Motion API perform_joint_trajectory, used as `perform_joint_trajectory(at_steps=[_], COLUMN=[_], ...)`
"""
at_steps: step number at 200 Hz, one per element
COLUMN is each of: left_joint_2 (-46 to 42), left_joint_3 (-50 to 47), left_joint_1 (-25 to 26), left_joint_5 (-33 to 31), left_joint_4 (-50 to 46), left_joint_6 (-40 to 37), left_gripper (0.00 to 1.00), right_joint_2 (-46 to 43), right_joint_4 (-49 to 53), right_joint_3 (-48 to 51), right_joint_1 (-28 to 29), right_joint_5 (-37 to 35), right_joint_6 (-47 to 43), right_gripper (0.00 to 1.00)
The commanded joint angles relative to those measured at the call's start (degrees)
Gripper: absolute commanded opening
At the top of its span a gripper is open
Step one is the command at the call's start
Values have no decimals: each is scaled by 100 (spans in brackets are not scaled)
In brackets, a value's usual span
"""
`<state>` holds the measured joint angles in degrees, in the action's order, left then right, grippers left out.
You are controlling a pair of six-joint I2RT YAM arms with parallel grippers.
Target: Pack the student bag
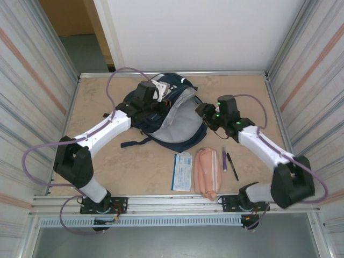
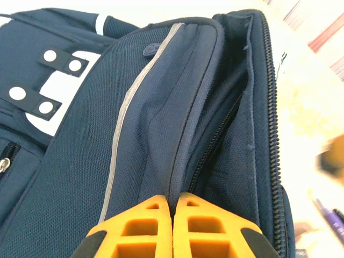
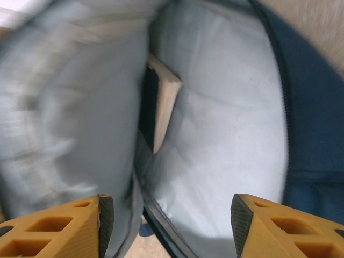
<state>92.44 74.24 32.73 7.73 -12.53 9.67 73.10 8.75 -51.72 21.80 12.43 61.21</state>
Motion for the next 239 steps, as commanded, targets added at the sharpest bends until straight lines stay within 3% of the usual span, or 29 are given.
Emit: perform_joint_trajectory(at_steps=[1, 19, 33, 47, 72, 97, 120, 141, 161, 188, 223, 228, 239], left_joint_2=[182, 196, 158, 66, -321, -705, -934, -954, -649, -44, 626, 701, 822], left_joint_3=[6, -87, -202, -294, -713, -1194, -1676, -2142, -2308, -2206, -2001, -1975, -1895], left_joint_1=[22, 149, 200, 199, 159, -47, -760, -1321, -1560, -1730, -1896, -1912, -1952], left_joint_5=[-48, -55, 157, 188, -636, -1549, -1439, -1246, -904, -454, -166, -104, 44], left_joint_4=[162, 265, 320, 208, 87, -144, -385, -292, -28, 258, 826, 876, 839], left_joint_6=[-615, -805, -852, -650, -207, 275, 1140, 1651, 1712, 1880, 1953, 1936, 1882], left_gripper=[0, 0, 26, 36, 30, 35, 45, 46, 50, 55, 54, 48, 23], right_joint_2=[-560, -734, -702, -600, -367, -27, 415, 849, 1224, 1517, 1566, 1565, 1607], right_joint_4=[1184, 1720, 2043, 2271, 2446, 2334, 2080, 2119, 2214, 2189, 2025, 2000, 1932], right_joint_3=[1, -136, -269, -434, -775, -1028, -1194, -1392, -1472, -1481, -1341, -1316, -1248], right_joint_1=[-89, -81, -62, 6, 333, 778, 1014, 1209, 1238, 1229, 1224, 1225, 1221], right_joint_5=[-343, -497, -516, -483, -634, -734, -333, -580, -894, -744, -610, -610, -613], right_joint_6=[-1356, -2050, -2485, -2801, -3209, -3389, -3433, -3445, -3396, -3333, -3229, -3220, -3216], right_gripper=[63, 63, 63, 63, 62, 63, 63, 64, 64, 64, 64, 64, 64])
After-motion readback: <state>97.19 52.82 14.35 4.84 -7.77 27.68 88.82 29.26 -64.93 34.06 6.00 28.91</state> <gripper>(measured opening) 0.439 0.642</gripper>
